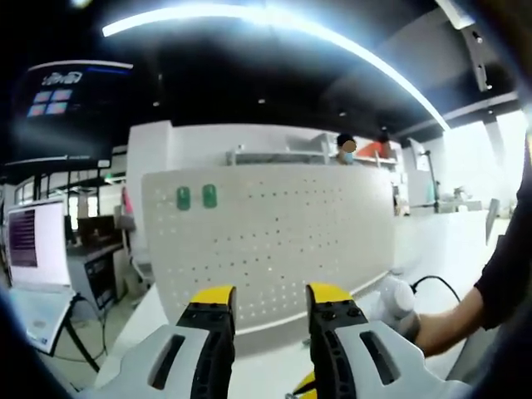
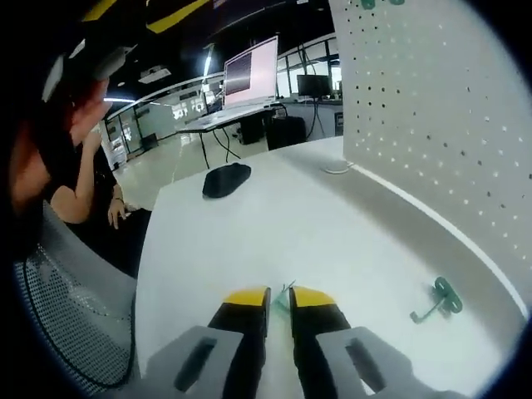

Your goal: Insert the hook assembly into the mounting plate slot until the hook locks in place.

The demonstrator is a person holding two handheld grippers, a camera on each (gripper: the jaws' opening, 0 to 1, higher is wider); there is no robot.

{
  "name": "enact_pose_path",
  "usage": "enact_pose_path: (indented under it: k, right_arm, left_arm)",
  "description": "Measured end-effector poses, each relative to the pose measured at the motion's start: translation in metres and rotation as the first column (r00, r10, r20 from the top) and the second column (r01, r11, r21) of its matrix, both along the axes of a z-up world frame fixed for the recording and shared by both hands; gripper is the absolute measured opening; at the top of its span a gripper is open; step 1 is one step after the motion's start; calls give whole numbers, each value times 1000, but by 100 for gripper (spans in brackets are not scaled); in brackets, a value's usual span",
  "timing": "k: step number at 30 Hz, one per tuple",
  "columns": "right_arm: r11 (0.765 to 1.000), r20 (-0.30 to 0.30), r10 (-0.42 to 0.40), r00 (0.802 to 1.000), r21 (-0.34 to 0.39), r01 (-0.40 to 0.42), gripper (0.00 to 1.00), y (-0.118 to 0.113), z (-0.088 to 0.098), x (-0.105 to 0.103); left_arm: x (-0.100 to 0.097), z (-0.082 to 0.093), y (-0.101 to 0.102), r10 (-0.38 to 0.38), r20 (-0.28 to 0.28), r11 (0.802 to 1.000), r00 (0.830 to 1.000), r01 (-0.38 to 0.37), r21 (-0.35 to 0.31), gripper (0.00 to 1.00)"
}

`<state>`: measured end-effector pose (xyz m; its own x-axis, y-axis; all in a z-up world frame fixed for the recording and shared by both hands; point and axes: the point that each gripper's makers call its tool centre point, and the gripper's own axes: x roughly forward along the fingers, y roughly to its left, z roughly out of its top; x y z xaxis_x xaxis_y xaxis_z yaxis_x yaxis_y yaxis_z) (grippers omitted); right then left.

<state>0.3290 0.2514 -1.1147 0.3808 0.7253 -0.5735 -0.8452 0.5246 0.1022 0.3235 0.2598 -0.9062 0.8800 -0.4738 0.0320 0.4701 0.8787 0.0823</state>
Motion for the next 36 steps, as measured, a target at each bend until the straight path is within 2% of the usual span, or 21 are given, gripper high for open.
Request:
enact_pose_path:
  k: [2,6,10,14,18,24,32,36]
  right_arm:
    - [1000,10,19,1000,-10,-18,1,-1,0,-3]
    - [999,18,32,999,-24,-31,1,-2,-1,-5]
    - [1000,28,28,999,-15,-27,6,0,4,-4]
    - [1000,35,30,999,-8,-30,6,2,6,-3]
    - [997,44,52,998,-65,-49,6,-10,2,-6]
    - [996,25,65,998,-66,-63,6,-21,6,-14]
    - [991,6,98,995,-96,-97,6,-17,-4,-22]
    - [986,33,80,996,-149,-74,6,-25,-11,-15]
  left_arm:
    - [0,0,0,0,1,1000,1000,0,0,34]
    - [0,0,0,0,2,1000,1000,0,0,34]
    - [0,1,0,1,3,1000,1000,-1,1,34]
    - [0,0,1,3,2,1000,1000,-3,1,34]
    - [1,-1,1,4,-1,1000,1000,-4,2,34]
    - [1,-1,0,2,-4,1000,1000,-2,6,34]
    - [1,-2,1,5,-5,1000,1000,-5,9,33]
    - [1,-2,1,6,-6,1000,1000,-6,8,33]
